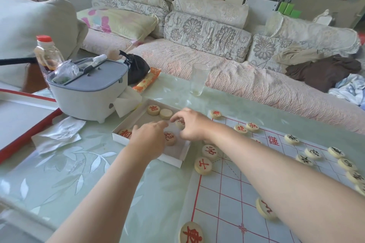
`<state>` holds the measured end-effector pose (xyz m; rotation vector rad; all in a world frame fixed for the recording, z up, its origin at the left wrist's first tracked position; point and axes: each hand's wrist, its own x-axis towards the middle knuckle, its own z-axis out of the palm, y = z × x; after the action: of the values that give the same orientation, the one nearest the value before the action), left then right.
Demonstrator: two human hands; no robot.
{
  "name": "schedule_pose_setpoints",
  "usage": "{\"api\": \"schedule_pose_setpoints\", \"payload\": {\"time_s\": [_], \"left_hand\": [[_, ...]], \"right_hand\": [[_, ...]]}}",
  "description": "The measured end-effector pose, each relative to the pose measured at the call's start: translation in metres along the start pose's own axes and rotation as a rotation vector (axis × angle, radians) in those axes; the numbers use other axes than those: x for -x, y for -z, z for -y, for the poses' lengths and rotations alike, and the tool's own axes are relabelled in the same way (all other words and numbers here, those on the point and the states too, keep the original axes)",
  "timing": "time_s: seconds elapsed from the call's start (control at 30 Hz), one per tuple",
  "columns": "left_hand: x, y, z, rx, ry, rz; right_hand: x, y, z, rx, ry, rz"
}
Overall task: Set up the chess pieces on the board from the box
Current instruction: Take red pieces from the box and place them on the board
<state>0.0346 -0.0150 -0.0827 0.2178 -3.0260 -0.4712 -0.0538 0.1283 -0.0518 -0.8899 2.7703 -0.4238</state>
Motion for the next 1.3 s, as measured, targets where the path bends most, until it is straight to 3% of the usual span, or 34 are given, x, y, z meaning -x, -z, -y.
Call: {"api": "schedule_pose_setpoints", "payload": {"time_s": [0.17, 0.4, 0.8, 0.97, 1.3], "left_hand": [[0.001, -0.005, -0.009, -0.082, -0.073, 0.071], [-0.001, -0.011, -0.017, -0.120, -0.064, -0.003], [-0.001, 0.001, -0.038, 0.140, -0.078, -0.020], [0.015, 0.004, -0.070, 0.243, -0.162, -0.097], [0.049, -0.013, -0.127, 0.312, -0.339, 0.037]], "right_hand": [[-0.007, -0.003, -0.006, 0.202, -0.099, -0.074], [-0.018, -0.014, -0.001, 0.374, -0.073, -0.082], [0.042, 0.023, -0.024, 0.006, 0.015, -0.234], [0.105, 0.040, -0.054, -0.041, -0.023, -0.186], [0.235, 0.036, -0.104, -0.111, -0.164, -0.194]]}}
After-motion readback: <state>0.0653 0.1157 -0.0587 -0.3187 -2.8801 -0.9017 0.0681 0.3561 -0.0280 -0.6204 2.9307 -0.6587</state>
